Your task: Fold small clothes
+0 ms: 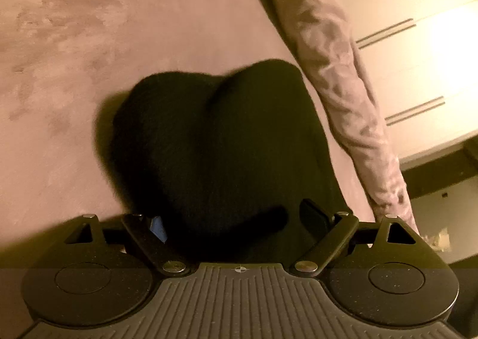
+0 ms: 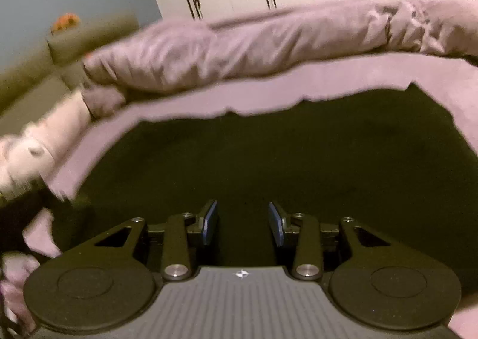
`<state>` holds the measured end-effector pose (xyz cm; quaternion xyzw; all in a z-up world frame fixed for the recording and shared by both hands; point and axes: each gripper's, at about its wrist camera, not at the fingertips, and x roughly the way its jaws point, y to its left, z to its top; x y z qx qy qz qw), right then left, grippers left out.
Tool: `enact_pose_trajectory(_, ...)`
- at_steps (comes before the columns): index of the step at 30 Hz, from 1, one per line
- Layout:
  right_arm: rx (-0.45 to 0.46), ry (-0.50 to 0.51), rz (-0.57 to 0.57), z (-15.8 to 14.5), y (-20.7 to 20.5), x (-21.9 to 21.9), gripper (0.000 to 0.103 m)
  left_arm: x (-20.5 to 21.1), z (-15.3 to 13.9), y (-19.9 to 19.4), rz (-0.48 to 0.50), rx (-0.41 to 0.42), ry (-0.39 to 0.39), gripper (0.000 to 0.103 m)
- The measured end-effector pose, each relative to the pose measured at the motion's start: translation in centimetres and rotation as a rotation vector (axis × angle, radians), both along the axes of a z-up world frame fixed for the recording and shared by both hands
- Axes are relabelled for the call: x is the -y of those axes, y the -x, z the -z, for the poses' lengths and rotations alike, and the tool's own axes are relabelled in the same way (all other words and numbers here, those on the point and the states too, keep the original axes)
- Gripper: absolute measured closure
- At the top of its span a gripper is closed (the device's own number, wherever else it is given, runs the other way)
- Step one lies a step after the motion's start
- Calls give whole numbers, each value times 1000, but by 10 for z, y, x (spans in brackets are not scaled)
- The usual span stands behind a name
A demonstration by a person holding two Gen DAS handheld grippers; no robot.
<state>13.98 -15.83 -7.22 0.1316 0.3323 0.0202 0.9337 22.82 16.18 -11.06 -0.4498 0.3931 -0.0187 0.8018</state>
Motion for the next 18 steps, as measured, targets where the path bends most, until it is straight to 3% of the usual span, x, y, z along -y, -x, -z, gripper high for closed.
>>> enact_pose_trajectory(2,-25,-3,6,19,-6,0,67,1,1,-7,-24,16,1,19)
enact_pose_trajectory(6,-15,-18,1,8,2,4,67,6,2,-18,-8,15,-38,53)
enact_pose_trajectory(12,-7,-56,35,4,18,20,67,1,12,-18,-30,7,28,62)
enact_pose_trajectory(15,-2,-95,53,1,20,24,67,4,12,-21,-17,-2,10,57)
enact_pose_trajectory(18,-29,-86,61,1,19,24,67,7,6,-26,-14,-29,-14,59)
